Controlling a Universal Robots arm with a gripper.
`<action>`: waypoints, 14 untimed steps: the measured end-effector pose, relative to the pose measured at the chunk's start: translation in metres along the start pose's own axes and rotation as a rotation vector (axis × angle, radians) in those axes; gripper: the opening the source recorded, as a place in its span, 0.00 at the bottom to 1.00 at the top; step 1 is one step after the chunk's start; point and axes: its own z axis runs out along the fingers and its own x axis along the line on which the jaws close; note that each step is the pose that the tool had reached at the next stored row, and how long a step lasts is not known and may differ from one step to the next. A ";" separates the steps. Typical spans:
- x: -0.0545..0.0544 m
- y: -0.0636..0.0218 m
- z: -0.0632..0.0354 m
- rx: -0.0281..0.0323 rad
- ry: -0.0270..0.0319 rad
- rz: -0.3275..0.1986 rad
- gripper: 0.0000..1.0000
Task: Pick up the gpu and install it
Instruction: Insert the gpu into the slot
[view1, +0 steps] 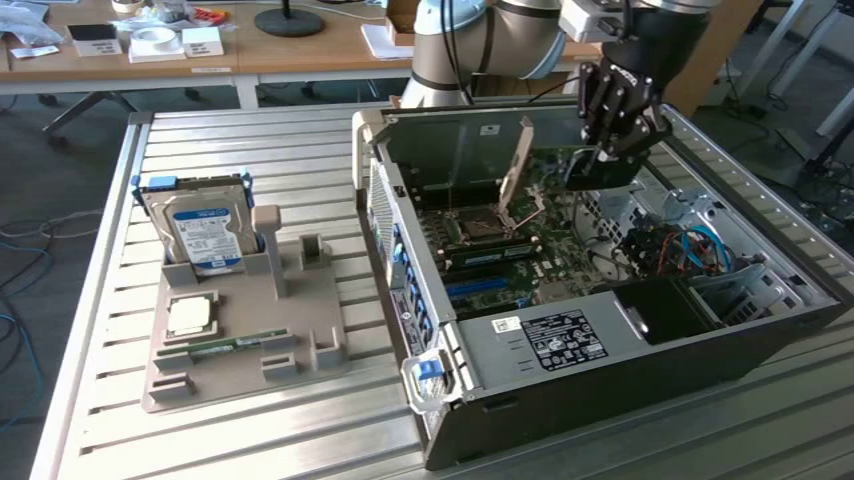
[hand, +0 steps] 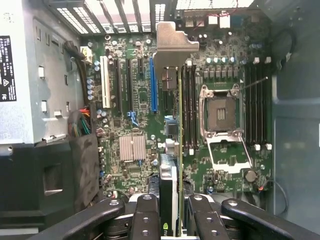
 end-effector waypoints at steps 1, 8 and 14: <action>0.000 0.0013 0.0002 0.0000 0.0001 -0.003 0.27; 0.001 0.0131 0.0016 -0.0002 0.0002 -0.021 0.27; 0.002 0.0244 0.0043 -0.0003 0.0001 -0.035 0.27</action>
